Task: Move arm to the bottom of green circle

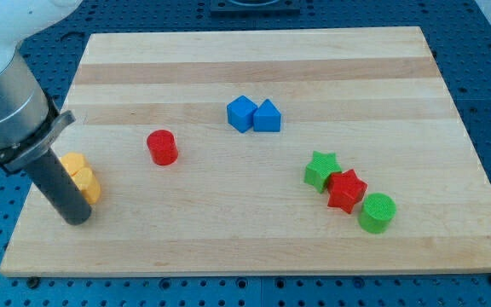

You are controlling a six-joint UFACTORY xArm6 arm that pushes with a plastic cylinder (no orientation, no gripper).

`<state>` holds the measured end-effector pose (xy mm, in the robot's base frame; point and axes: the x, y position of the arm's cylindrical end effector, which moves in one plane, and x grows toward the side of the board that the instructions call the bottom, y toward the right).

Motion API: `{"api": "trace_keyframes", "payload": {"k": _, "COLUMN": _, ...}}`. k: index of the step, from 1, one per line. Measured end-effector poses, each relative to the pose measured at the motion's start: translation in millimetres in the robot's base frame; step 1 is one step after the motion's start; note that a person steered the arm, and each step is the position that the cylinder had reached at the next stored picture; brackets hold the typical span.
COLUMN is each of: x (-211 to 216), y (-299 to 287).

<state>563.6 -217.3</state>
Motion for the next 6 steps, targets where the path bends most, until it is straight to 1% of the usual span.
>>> {"api": "trace_keyframes", "payload": {"k": 1, "x": 13.4, "y": 47.2}}
{"api": "trace_keyframes", "payload": {"k": 2, "x": -0.9, "y": 87.3}}
{"api": "trace_keyframes", "payload": {"k": 3, "x": -3.3, "y": 121.5}}
{"api": "trace_keyframes", "payload": {"k": 4, "x": 9.9, "y": 168.1}}
{"api": "trace_keyframes", "payload": {"k": 5, "x": 32.7, "y": 224.8}}
{"api": "trace_keyframes", "payload": {"k": 6, "x": 41.4, "y": 292.2}}
